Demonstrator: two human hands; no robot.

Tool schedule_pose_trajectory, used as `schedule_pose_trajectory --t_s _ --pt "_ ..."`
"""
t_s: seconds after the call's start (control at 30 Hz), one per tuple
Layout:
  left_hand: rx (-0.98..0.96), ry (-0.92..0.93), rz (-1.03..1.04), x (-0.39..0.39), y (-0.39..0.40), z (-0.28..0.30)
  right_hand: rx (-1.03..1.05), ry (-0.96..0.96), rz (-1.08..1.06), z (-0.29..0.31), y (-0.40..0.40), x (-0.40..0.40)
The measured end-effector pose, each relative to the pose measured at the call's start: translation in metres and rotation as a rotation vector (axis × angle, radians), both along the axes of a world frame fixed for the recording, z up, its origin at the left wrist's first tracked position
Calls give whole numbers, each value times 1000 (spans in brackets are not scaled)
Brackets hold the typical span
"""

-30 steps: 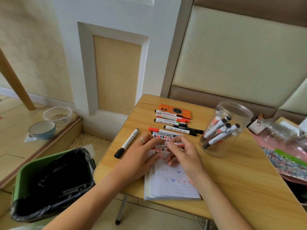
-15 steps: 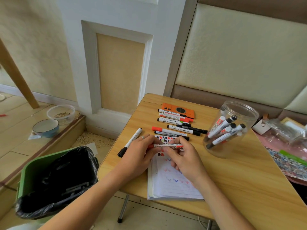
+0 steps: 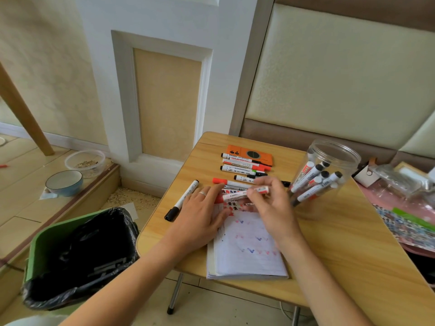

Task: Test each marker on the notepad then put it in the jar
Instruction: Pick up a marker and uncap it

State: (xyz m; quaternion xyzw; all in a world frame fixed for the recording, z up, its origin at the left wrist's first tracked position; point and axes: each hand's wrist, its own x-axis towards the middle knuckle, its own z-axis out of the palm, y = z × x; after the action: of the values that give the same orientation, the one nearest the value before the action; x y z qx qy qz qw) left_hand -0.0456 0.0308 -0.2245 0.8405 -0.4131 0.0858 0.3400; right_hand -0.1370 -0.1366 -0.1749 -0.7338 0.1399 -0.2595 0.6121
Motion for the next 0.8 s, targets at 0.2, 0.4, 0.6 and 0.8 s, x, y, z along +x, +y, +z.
schedule_pose_trajectory --t_s 0.2,0.4,0.6,0.8 --pt "218 24 -9 2 -1 -1 -276 -185 -264 45 -39 -8" --pt "280 7 15 0 0 1 -601 -360 -512 120 -78 -26" --pt "326 -25 6 -3 0 5 -773 -340 -632 143 -111 -26" --pt "348 -10 2 -2 1 4 -947 -59 -597 125 -116 -20"
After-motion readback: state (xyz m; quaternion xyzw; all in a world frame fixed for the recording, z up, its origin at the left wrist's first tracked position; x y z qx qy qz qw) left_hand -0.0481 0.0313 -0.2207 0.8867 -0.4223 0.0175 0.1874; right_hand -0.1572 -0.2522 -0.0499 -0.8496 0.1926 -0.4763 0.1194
